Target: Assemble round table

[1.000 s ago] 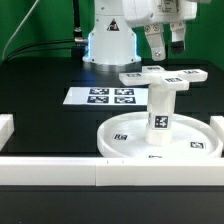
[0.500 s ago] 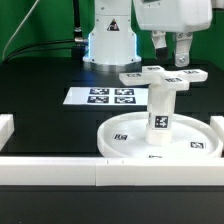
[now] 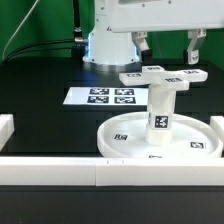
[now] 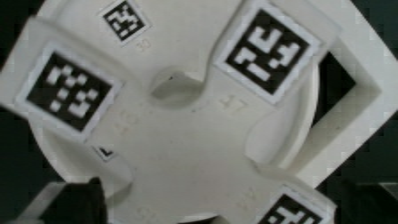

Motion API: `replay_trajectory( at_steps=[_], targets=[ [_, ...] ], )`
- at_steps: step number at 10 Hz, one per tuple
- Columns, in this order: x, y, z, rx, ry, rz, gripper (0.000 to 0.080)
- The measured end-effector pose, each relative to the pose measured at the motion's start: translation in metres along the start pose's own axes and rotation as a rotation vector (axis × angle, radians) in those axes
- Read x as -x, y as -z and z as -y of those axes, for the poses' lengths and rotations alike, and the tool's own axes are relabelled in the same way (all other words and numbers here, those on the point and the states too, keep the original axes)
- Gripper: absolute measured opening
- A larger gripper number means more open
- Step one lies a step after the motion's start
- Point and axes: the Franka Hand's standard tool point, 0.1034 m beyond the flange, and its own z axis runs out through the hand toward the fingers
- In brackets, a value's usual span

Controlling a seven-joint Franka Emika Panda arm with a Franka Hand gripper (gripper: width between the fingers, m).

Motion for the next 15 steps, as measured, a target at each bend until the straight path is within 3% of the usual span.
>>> replay_trajectory(
  at_steps=[2,7,10,15],
  targets=[
    [-0.0033,0.0015,-0.0009,-0.001,0.233,-0.004,0.0649],
    [-0.0041,0.0016,-0.0021,0.002,0.509,-0.004,0.0649],
    [-0.0044,0.001,-0.0027,0.029,0.891,-0.003,0.0649],
    [-0.0056,-0.0006,-0.0075,0.044,1.142,0.006,0.0649]
  ],
)
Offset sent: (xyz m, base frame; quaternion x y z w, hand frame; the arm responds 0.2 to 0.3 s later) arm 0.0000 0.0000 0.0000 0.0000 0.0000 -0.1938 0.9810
